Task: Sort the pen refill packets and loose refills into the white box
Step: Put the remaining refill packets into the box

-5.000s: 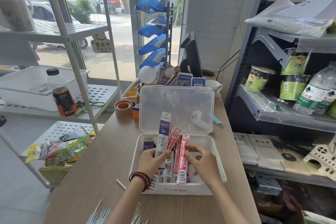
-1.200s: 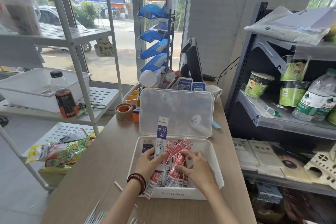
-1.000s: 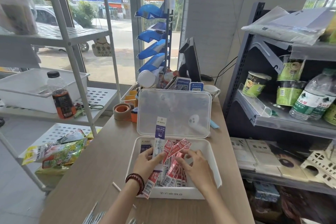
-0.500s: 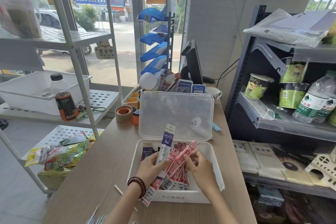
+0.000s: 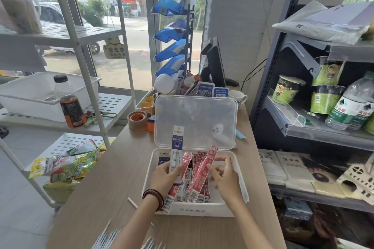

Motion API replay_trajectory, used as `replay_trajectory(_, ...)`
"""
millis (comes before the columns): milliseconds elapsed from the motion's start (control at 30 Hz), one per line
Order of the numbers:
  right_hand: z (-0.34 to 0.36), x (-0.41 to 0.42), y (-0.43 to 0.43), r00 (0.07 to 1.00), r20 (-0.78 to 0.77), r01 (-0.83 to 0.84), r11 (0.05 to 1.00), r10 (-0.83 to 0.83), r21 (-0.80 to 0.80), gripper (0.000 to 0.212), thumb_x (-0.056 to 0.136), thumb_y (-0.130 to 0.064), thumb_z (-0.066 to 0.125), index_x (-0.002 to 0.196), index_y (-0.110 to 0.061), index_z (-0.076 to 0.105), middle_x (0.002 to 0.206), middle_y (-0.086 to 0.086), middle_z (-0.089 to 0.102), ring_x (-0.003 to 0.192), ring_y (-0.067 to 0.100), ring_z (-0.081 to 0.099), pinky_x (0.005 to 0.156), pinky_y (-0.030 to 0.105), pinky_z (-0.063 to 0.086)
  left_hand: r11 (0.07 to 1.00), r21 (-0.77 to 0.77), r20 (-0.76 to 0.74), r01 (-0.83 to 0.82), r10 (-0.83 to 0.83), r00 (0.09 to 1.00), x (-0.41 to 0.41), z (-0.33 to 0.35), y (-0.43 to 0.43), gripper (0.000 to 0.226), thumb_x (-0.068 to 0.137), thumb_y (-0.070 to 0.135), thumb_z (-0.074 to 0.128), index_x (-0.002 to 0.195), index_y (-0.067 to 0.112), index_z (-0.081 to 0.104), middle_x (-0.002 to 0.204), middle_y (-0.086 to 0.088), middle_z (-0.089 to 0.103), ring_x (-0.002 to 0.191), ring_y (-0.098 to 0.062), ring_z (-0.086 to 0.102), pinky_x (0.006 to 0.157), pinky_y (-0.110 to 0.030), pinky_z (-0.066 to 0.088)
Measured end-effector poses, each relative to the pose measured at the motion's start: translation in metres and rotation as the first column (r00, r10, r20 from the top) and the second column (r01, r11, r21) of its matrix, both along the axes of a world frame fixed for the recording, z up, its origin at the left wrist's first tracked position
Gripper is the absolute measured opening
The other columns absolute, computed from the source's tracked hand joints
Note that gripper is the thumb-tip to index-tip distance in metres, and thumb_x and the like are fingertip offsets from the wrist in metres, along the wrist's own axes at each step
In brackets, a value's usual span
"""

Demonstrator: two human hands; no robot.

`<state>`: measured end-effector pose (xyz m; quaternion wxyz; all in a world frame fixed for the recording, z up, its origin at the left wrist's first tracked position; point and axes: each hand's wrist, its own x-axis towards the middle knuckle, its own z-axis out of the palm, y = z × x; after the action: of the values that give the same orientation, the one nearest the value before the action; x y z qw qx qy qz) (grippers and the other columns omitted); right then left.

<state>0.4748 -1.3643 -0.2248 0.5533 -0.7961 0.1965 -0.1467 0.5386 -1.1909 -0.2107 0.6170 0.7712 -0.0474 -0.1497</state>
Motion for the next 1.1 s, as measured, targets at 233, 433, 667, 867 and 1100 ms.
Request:
replay_trajectory(233,0.0012,0.0019,-0.0017,0.992,-0.076,-0.108,0.992,0.103,-0.06,0.008,0.089,-0.03,0.068,0.092,-0.032,0.06,0.093,-0.007,0.07,0.08,0.008,0.068,0.058,0.017,0.047,1.0,0.017,-0.066,0.0,0.002,0.998,-0.0002,0.0025,0.0024,0.017,0.088,0.024,0.061,0.088,0.007,0.064,0.071,-0.008,0.067,0.047,-0.009,0.059,0.045,-0.02,0.049)
replay_trajectory(433,-0.0028,0.0008,-0.0013,0.972,-0.157,-0.202,0.965,0.177,-0.164,0.041,0.076,-0.041,0.079,0.109,-0.042,0.055,0.099,-0.012,0.065,0.083,0.009,0.066,0.074,0.03,0.059,1.0,0.003,-0.069,-0.008,0.009,0.998,-0.0024,0.0049,0.0018,0.017,0.087,0.025,0.062,0.087,0.009,0.065,0.072,-0.01,0.07,0.05,-0.012,0.061,0.046,-0.022,0.049)
replay_trajectory(667,-0.0015,0.0002,0.0,0.965,-0.194,-0.224,0.94,0.177,-0.256,0.044,0.076,-0.046,0.077,0.114,-0.044,0.055,0.088,-0.015,0.065,0.08,0.003,0.062,0.079,0.031,0.057,1.0,0.002,-0.034,0.012,-0.011,0.999,-0.0036,0.0081,0.0013,0.012,0.087,0.023,0.064,0.09,0.012,0.066,0.075,-0.003,0.07,0.051,-0.008,0.063,0.044,-0.018,0.05)
replay_trajectory(867,0.0006,-0.002,0.0019,0.97,-0.174,-0.208,0.948,0.169,-0.241,0.035,0.078,-0.047,0.075,0.108,-0.043,0.058,0.086,-0.014,0.066,0.074,0.001,0.063,0.074,0.024,0.054,1.0,0.009,0.04,0.01,-0.011,0.999,-0.0018,0.0031,0.0013,0.009,0.085,0.028,0.066,0.091,0.021,0.065,0.084,0.002,0.072,0.072,-0.01,0.069,0.052,-0.017,0.052)
replay_trajectory(1100,0.0032,-0.003,0.0025,0.978,-0.096,-0.201,0.958,0.185,-0.203,0.036,0.072,-0.07,0.064,0.094,-0.042,0.066,0.085,-0.013,0.07,0.077,0.002,0.066,0.073,0.026,0.058,0.999,-0.004,0.041,0.054,-0.054,0.998,-0.0033,0.0031,0.0023,0.024,0.075,0.033,0.075,0.092,0.017,0.068,0.079,-0.002,0.074,0.067,-0.013,0.07,0.053,-0.019,0.052)
